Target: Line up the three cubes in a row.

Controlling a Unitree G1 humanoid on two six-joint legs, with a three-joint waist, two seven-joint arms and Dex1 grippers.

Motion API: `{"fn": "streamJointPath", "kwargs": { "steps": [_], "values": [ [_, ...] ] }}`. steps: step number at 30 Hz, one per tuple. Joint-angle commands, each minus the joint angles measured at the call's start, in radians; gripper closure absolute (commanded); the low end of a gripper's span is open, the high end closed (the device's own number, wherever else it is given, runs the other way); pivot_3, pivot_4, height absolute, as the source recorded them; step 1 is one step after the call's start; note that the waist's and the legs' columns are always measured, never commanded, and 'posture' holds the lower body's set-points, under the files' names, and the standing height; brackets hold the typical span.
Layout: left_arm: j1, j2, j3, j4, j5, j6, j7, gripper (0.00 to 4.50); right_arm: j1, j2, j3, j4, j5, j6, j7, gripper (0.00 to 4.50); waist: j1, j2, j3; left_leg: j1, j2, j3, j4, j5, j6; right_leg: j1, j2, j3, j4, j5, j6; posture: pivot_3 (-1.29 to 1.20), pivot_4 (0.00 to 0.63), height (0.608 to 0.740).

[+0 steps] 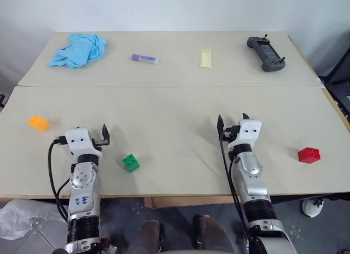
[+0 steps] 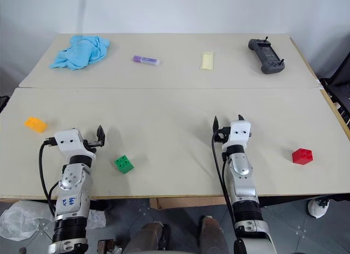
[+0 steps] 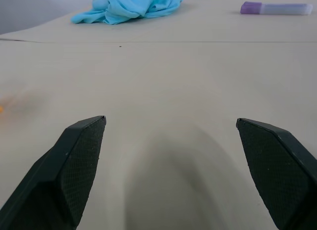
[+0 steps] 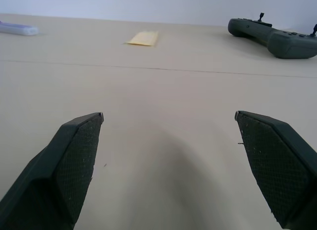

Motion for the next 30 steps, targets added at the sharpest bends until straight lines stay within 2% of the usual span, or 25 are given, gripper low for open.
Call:
{"fn": "streamJointPath", "kwargs": {
  "steps": [1,4,8,13,16,18,19,22,24,26,30],
  "values": [
    [0.011,0.01,0.004,-0.044,0.024,0.017,0.019,0.02,0.003,-0.009,-0.01,-0.05,0.012,0.004,0.001,0.0,0.0,0.0,0.0,0.0,0.0,0.0,0.0,0.0,0.0,0.0,0.0,0.0,0.0,0.0,0.0,0.0,0.15,0.74],
    [0.017,-0.007,0.028,-0.063,-0.017,-0.004,0.014,0.02,0.005,-0.011,0.003,-0.069,0.019,0.015,0.029,0.0,0.0,0.0,0.0,0.0,0.0,0.0,0.0,0.0,0.0,0.0,0.0,0.0,0.0,0.0,0.0,0.0,0.15,0.74],
    [0.039,0.036,0.025,-0.104,-0.094,-0.043,-0.126,0.02,0.037,-0.045,0.028,-0.203,0.109,0.084,0.169,0.0,0.0,0.0,0.0,0.0,0.0,0.0,0.0,0.0,0.0,0.0,0.0,0.0,0.0,0.0,0.0,0.0,0.15,0.74],
    [-0.008,0.206,0.028,-0.117,-0.282,0.01,-0.463,0.02,0.156,-0.24,0.017,-0.565,0.303,0.287,0.405,0.0,0.006,0.0,0.0,-0.001,0.0,-0.001,0.0,0.0,0.0,0.001,-0.003,-0.001,-0.001,0.0,0.0,0.0,0.15,0.74],
    [-0.048,0.334,-0.006,-0.125,-0.352,0.054,-0.681,0.02,0.212,-0.348,-0.046,-0.722,0.414,0.41,0.445,0.0,0.006,0.0,0.0,-0.001,0.0,-0.003,0.0,0.0,0.0,0.002,-0.007,-0.002,-0.003,0.0,0.0,0.0,0.15,0.74],
    [-0.092,0.44,-0.045,-0.142,-0.454,0.173,-0.878,0.02,0.254,-0.435,-0.146,-0.813,0.512,0.509,0.453,0.0,0.004,0.001,0.0,-0.001,0.0,-0.003,0.0,0.0,0.0,0.002,-0.008,-0.002,-0.005,0.0,0.0,0.0,0.15,0.74],
    [-0.114,0.475,-0.074,-0.146,-0.48,0.168,-0.991,0.02,0.284,-0.48,-0.216,-0.847,0.552,0.548,0.456,0.0,0.005,0.001,0.001,0.0,0.0,-0.003,-0.001,0.0,0.0,0.003,-0.008,-0.002,-0.005,0.0,0.0,0.0,0.15,0.74],
    [-0.158,0.534,-0.175,-0.145,-0.465,0.153,-1.182,0.02,0.404,-0.565,-0.414,-0.874,0.573,0.582,0.47,0.0,0.009,0.002,0.001,0.0,-0.001,-0.003,-0.002,-0.001,0.002,0.004,-0.009,-0.003,-0.006,0.0,0.0,0.0,0.15,0.74],
    [-0.209,0.521,-0.229,-0.124,-0.448,0.151,-1.233,0.02,0.504,-0.581,-0.556,-0.862,0.555,0.58,0.472,0.0,0.018,0.002,0.001,-0.001,-0.002,-0.004,-0.003,-0.001,0.003,0.005,-0.01,-0.004,-0.008,0.0,0.0,0.0,0.15,0.74],
    [-0.259,0.479,-0.261,-0.115,-0.456,0.132,-1.271,0.02,0.631,-0.552,-0.689,-0.834,0.534,0.555,0.486,0.0,0.027,0.002,0.001,-0.001,-0.002,-0.003,-0.003,-0.002,0.003,0.005,-0.01,-0.004,-0.008,0.0,0.0,0.0,0.15,0.74],
    [-0.304,0.433,-0.307,-0.131,-0.448,0.162,-1.28,0.02,0.812,-0.458,-0.832,-0.753,0.486,0.459,0.5,0.0,0.03,0.002,0.001,-0.001,-0.002,-0.002,-0.003,-0.002,0.004,0.004,-0.009,-0.003,-0.007,0.0,0.0,0.0,0.15,0.74]
  ]
}}
